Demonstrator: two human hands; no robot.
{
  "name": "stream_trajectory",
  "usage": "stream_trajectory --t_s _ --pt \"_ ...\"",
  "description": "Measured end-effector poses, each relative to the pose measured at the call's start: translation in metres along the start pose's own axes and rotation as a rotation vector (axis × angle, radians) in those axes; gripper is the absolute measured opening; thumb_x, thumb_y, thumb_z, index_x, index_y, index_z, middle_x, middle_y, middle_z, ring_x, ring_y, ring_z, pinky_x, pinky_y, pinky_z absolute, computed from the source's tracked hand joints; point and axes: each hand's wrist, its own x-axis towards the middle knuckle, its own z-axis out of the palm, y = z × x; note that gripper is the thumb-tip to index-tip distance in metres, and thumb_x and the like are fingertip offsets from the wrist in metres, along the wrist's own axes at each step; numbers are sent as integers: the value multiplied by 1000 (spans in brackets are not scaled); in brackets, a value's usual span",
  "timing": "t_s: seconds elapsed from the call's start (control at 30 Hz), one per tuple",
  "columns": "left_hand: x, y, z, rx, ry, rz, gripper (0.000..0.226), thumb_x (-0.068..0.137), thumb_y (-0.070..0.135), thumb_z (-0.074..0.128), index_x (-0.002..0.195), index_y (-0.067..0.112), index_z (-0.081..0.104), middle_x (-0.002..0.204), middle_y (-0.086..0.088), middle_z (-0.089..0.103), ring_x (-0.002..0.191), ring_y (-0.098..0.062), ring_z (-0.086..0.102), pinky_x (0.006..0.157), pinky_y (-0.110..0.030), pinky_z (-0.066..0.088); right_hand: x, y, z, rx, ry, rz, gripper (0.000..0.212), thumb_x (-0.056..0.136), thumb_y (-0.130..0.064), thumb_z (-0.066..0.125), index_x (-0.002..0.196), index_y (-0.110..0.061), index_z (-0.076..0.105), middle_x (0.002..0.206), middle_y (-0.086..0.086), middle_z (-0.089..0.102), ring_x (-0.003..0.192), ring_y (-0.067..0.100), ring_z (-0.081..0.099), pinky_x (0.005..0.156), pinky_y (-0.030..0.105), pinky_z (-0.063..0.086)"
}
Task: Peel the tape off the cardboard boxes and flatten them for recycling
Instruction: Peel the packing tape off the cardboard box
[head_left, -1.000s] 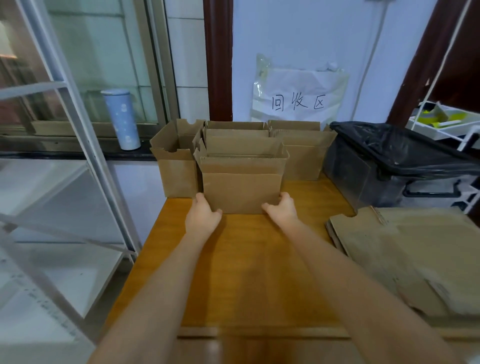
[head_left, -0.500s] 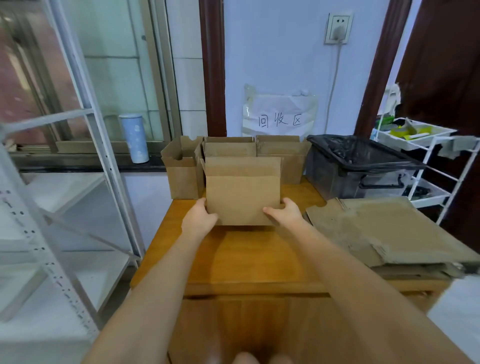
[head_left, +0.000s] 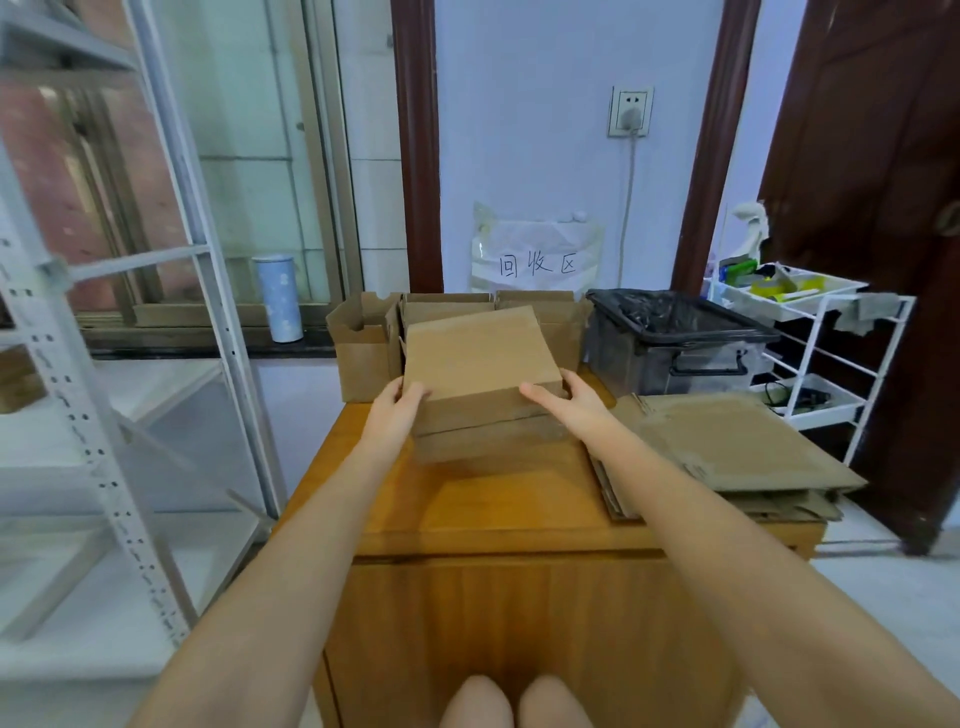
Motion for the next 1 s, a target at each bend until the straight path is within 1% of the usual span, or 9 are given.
stream_trajectory --t_s 0.13,0.27,0.4,0.5,0.57,0.67,0.77,0.87,1.0 --pt "-12 8 -2 -92 21 26 53 98 42 46 144 16 40 144 0 44 131 -19 40 105 -33 32 -13 -1 -8 -33 44 -87 72 81 -42 72 141 -17 43 138 1 51 123 19 49 95 28 43" --pt "-27 17 -1 -114 -7 102 47 96 32 52 139 13 44 134 -2 50 117 -15 47 86 -23 38 -22 -4 -15 25 157 -132 60 80 -54 67 127 -18 57 114 -3 64 104 16 61 87 30 51" --pt "-31 18 -4 -61 -75 203 60 91 34 60 145 18 39 141 -2 48 123 -17 49 87 -20 42 -22 -14 -23 -146 303 -87 57 77 -75 52 88 -20 65 85 -6 67 84 16 63 77 35 52" --pt "-32 22 -4 -41 -114 223 70 87 41 64 147 21 35 144 -3 44 129 -20 45 98 -27 42 -21 -27 -29 -211 361 10 64 75 -80 48 65 -17 48 68 -1 56 67 18 56 62 32 40" --pt "-35 25 -3 -29 -145 232 77 84 46 64 149 21 31 147 -2 41 133 -20 41 105 -32 38 -17 -32 -34 -222 328 66 68 68 -85 47 67 -18 46 70 1 54 67 19 56 63 32 38" --pt "-37 25 -6 -21 -226 210 97 72 61 66 151 25 23 152 0 35 138 -21 35 112 -41 33 -6 -35 -43 -219 250 138 72 64 -86 50 79 -16 56 90 4 63 86 23 62 72 34 45" --pt "-35 16 -7 55 -308 187 103 69 55 71 153 31 15 155 4 29 139 -19 32 112 -43 34 0 -34 -47 -167 141 237 85 74 -75 56 123 -6 52 116 9 58 101 27 58 81 36 50" --pt "-32 6 -6 85 -315 130 97 73 51 70 151 38 15 154 6 30 139 -20 32 108 -45 38 0 -34 -43 -180 31 324 78 84 -62 55 136 -6 41 116 9 51 96 24 54 76 34 45" --pt "-29 -6 -2 72 -311 37 86 81 48 67 150 38 18 151 3 33 135 -24 37 98 -50 44 5 -31 -35 -193 28 349 67 92 -51 50 140 -7 36 102 6 50 74 18 49 64 30 42"
